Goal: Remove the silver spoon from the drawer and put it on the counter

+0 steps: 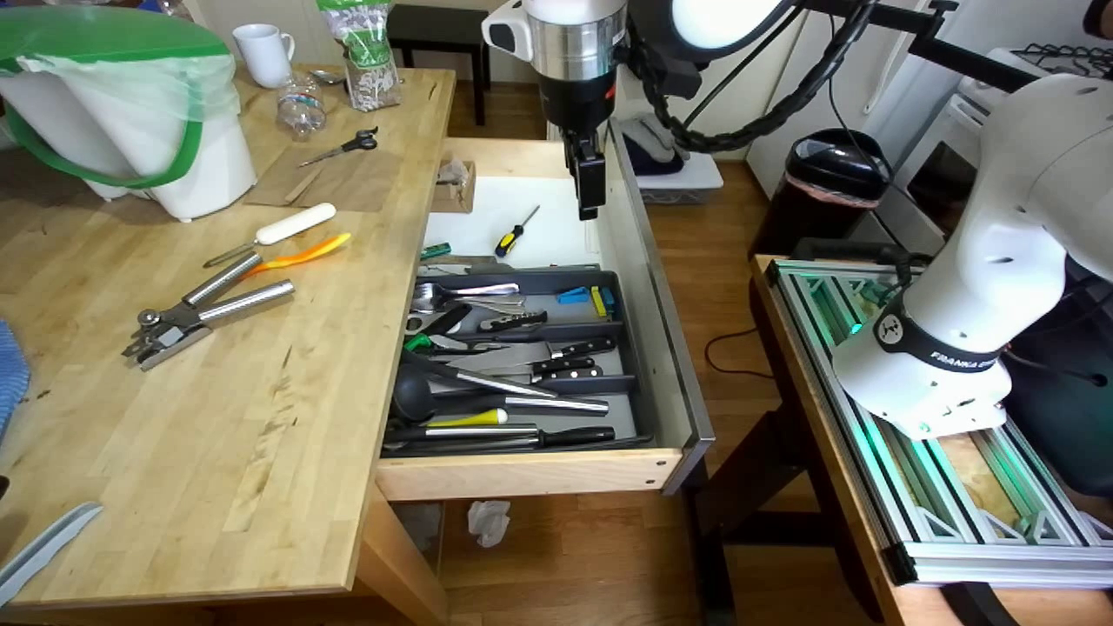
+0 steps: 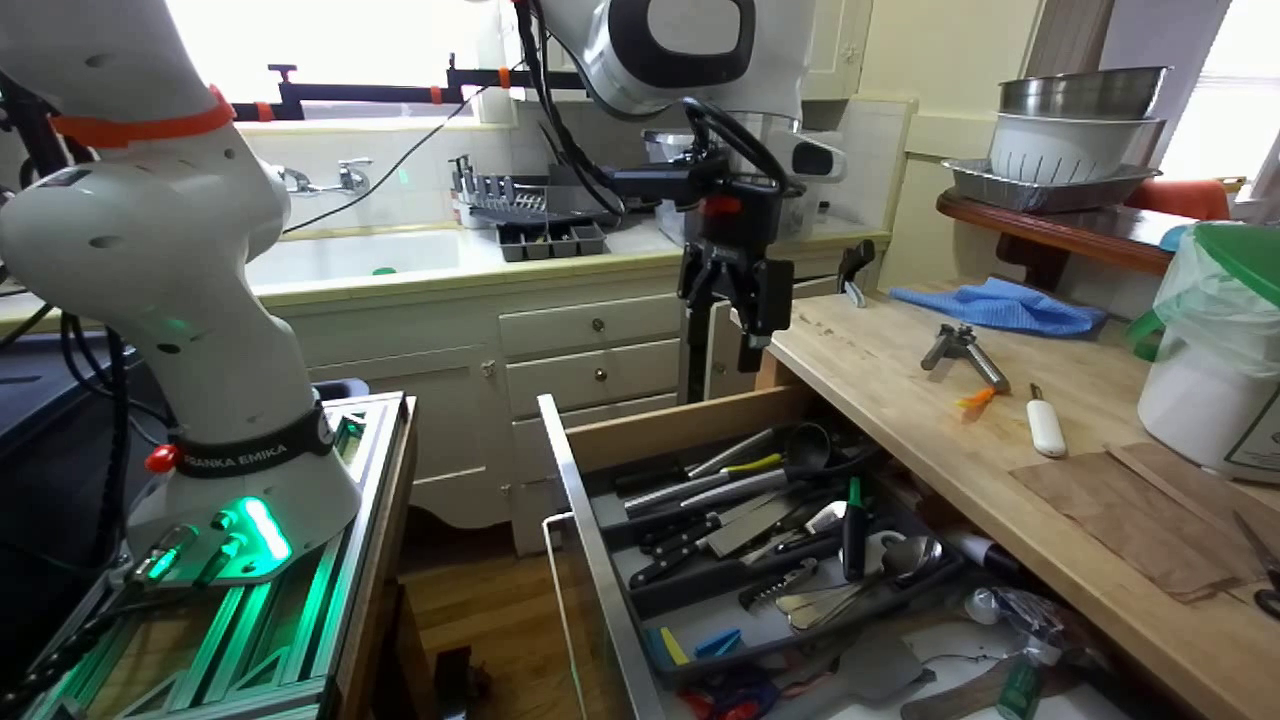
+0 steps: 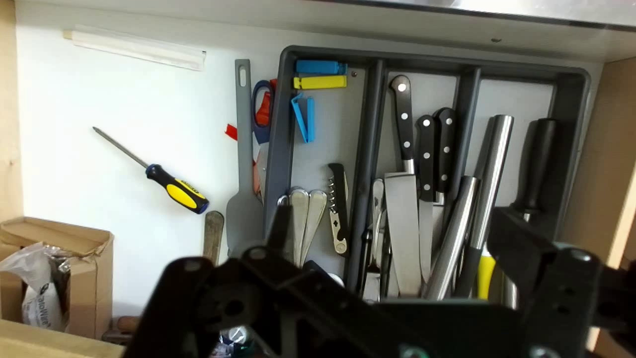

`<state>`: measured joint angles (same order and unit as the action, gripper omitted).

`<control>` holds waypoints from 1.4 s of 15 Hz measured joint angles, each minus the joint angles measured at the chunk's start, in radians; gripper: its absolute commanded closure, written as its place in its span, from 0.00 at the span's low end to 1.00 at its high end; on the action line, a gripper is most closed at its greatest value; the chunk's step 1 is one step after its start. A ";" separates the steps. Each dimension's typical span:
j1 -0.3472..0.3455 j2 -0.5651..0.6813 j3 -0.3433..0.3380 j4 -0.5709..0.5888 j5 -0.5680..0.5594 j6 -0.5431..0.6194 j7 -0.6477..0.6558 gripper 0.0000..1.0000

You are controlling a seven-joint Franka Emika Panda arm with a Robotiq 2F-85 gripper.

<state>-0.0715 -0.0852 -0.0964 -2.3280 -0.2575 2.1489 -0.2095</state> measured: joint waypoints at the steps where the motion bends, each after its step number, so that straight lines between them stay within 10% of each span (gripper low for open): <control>1: 0.000 0.006 0.001 -0.002 -0.002 0.027 0.000 0.00; 14: -0.013 0.258 0.037 -0.056 0.246 0.623 -0.137 0.00; 21: -0.174 0.404 0.197 -0.058 0.463 0.730 -0.389 0.00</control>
<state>-0.2457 0.3189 0.1003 -2.3861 0.2059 2.8792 -0.5990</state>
